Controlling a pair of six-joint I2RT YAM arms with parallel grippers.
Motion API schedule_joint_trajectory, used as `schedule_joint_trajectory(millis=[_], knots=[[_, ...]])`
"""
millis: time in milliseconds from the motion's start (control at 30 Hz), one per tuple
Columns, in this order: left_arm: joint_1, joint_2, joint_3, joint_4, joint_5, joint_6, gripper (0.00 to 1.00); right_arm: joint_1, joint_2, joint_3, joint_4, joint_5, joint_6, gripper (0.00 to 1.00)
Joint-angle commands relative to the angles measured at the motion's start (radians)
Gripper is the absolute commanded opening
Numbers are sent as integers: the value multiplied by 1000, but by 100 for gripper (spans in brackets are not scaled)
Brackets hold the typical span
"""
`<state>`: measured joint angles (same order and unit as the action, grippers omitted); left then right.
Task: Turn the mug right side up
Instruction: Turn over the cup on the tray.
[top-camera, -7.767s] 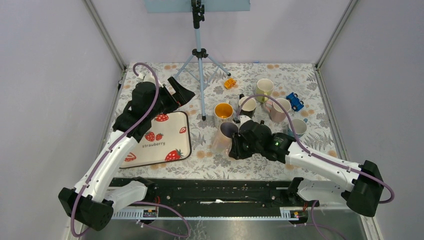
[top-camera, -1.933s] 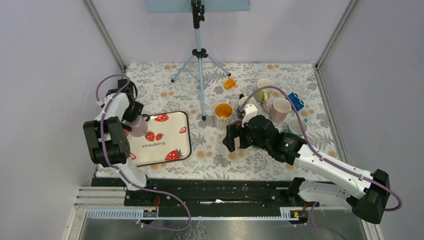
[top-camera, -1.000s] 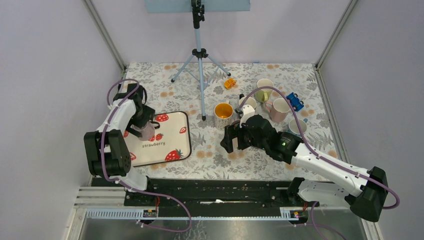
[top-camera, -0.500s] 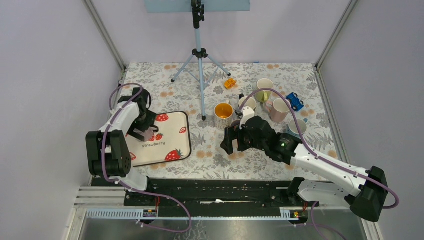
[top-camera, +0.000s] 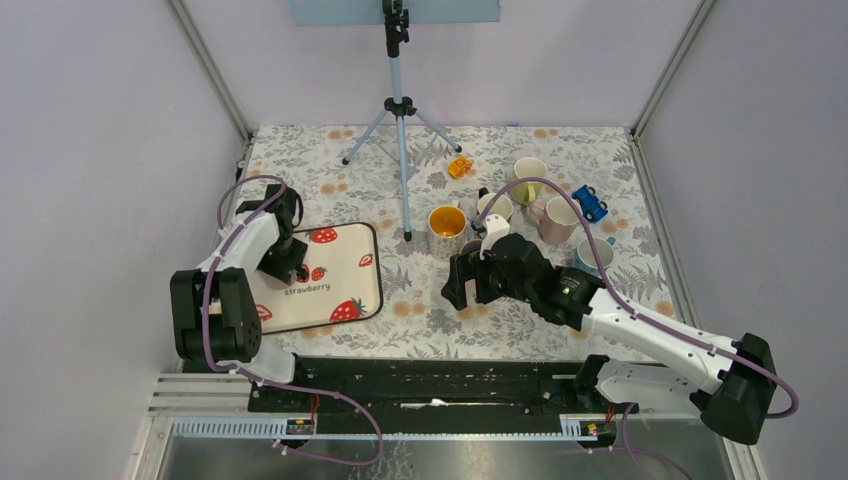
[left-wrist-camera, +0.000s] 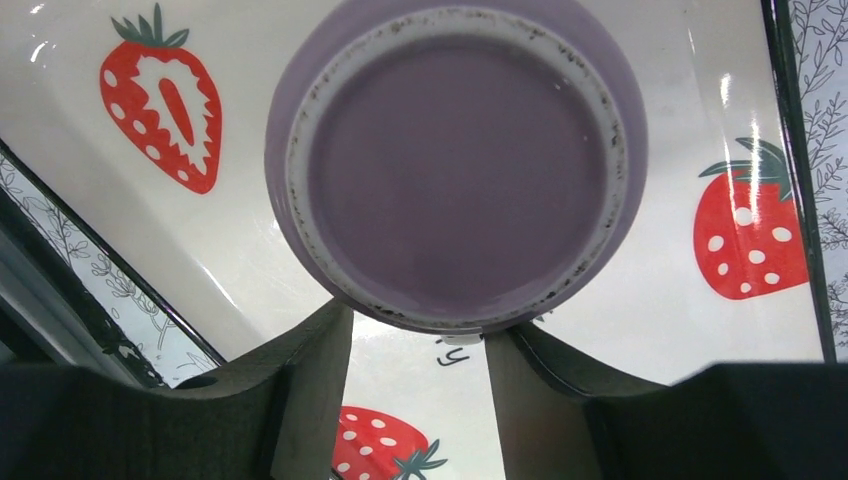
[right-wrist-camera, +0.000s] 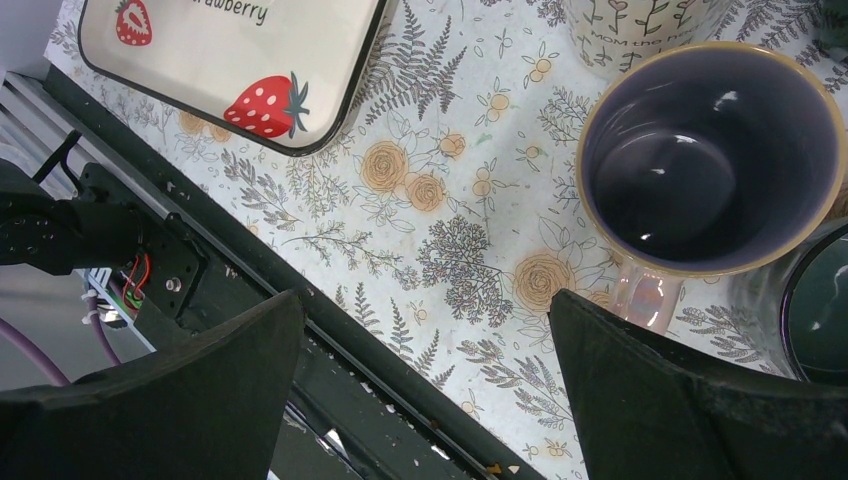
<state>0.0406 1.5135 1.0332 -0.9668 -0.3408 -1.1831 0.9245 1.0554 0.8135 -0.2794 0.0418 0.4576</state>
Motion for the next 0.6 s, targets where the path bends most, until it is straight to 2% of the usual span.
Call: schedule_joint_trajectory(millis=[0, 333, 567], knots=[[1, -8, 1, 20, 20, 5, 53, -9, -16, 0, 25, 1, 4, 100], [2, 24, -19, 62, 69, 2, 48, -9, -15, -5, 26, 3, 4, 100], [2, 37, -20, 69, 54, -1, 45, -9, -15, -5, 23, 6, 1, 100]])
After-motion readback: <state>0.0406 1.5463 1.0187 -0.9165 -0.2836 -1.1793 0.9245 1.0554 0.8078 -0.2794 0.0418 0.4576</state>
